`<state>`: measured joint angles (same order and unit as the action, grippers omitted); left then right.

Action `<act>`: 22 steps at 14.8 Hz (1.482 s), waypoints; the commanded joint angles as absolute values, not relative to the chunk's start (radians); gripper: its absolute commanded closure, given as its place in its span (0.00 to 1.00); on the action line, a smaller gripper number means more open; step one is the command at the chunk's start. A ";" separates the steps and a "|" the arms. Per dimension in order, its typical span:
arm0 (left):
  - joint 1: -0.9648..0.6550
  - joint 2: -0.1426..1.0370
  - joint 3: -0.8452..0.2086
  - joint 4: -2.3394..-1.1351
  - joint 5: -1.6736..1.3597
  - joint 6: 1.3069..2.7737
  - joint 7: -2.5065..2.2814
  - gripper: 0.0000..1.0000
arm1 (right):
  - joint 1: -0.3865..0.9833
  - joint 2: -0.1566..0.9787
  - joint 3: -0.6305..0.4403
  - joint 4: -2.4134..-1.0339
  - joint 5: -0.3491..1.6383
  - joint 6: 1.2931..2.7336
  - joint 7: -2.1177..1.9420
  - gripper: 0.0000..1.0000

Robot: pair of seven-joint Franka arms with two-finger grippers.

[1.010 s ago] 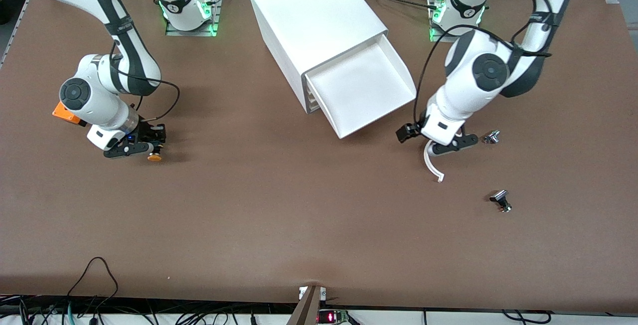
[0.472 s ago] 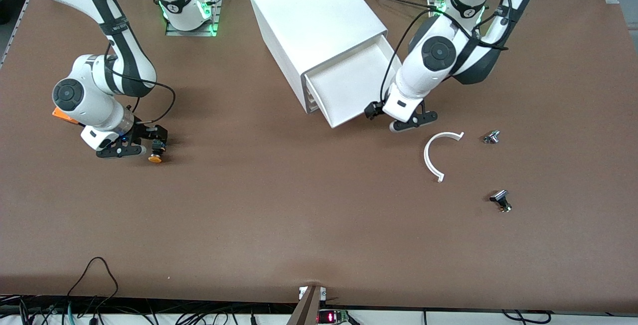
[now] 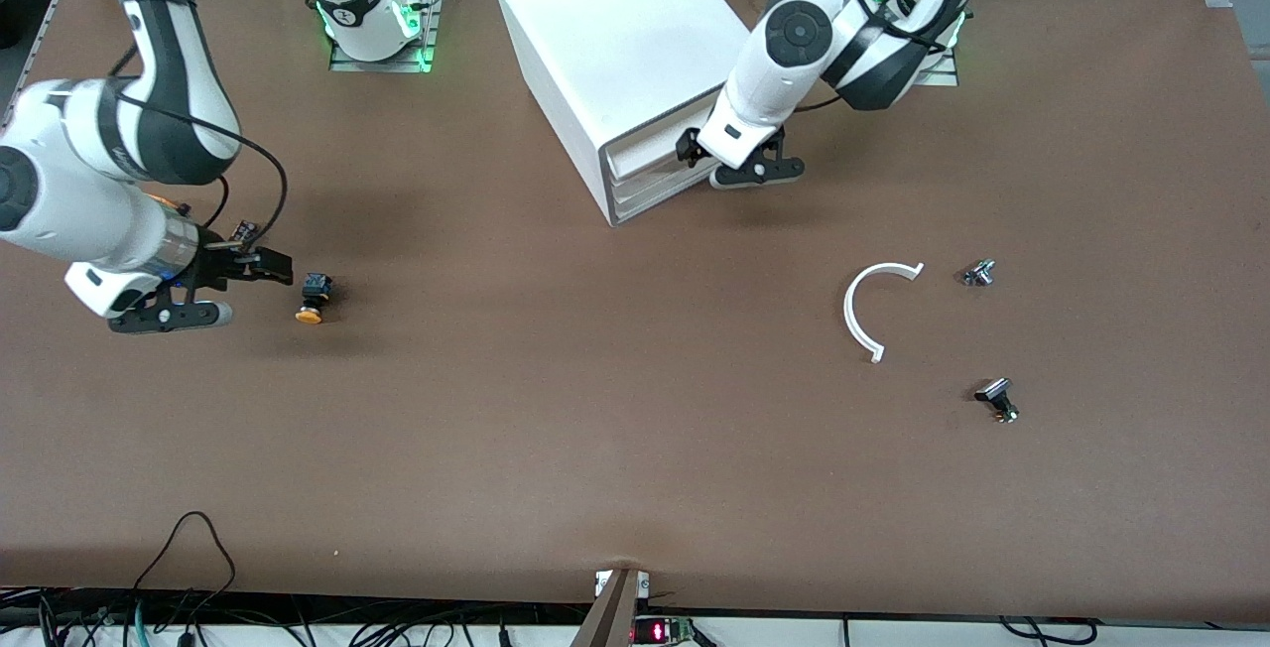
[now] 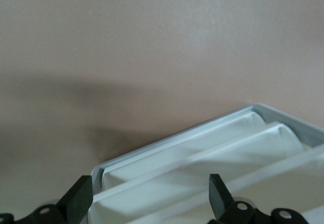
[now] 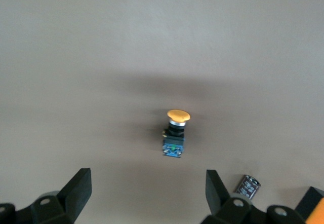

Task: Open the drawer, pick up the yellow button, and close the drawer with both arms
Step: 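Release the yellow button on the table beside the orange box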

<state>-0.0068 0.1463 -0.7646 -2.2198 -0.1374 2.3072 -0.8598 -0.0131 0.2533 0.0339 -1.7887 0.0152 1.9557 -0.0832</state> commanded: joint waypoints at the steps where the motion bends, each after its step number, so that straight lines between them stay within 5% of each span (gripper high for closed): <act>1: -0.003 0.135 -0.810 -2.266 -0.160 2.293 -0.853 0.00 | -0.014 0.279 0.052 -1.646 0.055 1.830 -0.010 0.00; 8: 0.046 0.109 -0.803 -2.254 -0.146 2.307 -0.825 0.00 | 0.067 0.238 0.084 -1.549 0.034 1.746 0.357 0.00; 15: 0.106 0.098 -0.476 -2.152 -0.060 2.410 -0.450 0.00 | -0.014 0.137 0.045 -1.536 -0.095 1.695 0.344 0.00; 18: 0.114 0.072 -0.362 -2.030 -0.058 2.279 -0.382 0.00 | -0.017 0.140 0.019 -1.493 -0.103 1.638 0.257 0.00; 22: 0.115 0.063 -0.278 -1.777 -0.049 1.897 -0.264 0.00 | -0.017 0.137 -0.089 -1.496 -0.091 1.622 0.146 0.00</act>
